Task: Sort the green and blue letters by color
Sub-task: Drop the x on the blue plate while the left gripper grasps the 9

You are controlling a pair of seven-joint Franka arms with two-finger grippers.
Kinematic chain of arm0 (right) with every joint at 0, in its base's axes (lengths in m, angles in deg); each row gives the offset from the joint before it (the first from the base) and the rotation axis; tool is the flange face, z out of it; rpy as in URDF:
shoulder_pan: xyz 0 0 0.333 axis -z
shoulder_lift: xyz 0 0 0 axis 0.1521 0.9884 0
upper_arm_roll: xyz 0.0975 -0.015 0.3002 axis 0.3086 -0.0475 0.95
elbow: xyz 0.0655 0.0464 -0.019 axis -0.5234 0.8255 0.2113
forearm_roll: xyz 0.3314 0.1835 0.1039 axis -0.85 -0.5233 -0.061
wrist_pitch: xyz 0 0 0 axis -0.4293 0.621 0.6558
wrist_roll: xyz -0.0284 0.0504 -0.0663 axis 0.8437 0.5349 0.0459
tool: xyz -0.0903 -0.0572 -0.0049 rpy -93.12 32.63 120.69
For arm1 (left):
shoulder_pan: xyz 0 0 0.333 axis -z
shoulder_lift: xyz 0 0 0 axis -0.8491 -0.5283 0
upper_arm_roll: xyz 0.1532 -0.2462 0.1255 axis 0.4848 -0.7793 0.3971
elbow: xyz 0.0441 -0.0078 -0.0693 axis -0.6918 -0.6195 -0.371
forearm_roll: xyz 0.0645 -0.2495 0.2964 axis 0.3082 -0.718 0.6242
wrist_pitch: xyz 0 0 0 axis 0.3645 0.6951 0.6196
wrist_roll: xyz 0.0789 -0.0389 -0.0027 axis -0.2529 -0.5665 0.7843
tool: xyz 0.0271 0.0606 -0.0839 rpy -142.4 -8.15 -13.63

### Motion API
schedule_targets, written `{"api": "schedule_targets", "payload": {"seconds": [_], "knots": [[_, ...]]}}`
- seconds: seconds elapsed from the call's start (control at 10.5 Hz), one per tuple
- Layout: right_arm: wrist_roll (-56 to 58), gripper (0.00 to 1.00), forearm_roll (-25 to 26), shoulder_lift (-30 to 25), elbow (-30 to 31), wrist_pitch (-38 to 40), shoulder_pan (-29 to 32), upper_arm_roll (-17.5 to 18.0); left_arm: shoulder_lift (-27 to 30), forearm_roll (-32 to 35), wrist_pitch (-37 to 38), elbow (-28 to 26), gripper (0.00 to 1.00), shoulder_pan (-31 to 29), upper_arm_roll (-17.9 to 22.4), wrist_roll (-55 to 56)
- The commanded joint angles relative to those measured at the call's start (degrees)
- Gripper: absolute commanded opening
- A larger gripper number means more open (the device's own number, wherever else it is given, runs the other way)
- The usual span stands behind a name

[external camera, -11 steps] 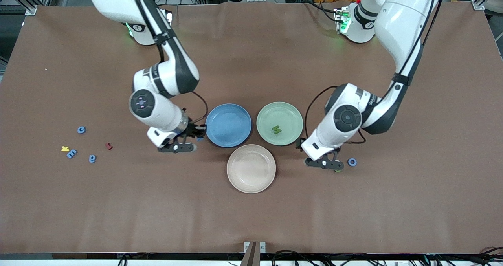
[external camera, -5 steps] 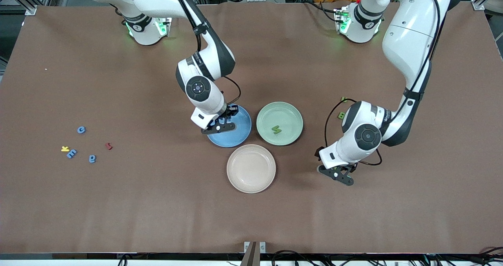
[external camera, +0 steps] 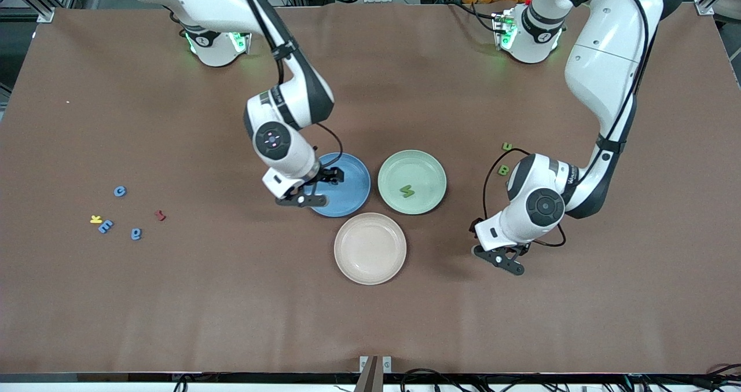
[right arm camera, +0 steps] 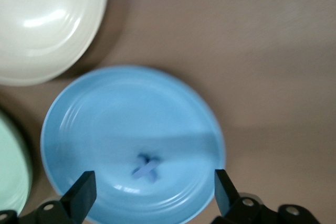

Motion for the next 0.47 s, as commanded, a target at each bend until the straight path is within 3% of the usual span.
{"api": "schedule_targets", "payload": {"seconds": [0.0, 0.38], "knots": [[-0.6, 1.0, 0.1, -3.5, -0.4, 2.5, 10.3, 0.6, -1.6, 1.3, -1.0, 1.3, 0.9, -0.1, 0.3, -0.8], [19.7, 1.0, 4.6, -2.7, -0.5, 2.3, 25.5, 0.6, -2.8, 1.1, -2.3, 1.5, 0.78, 0.0, 1.2, -0.7]]}}
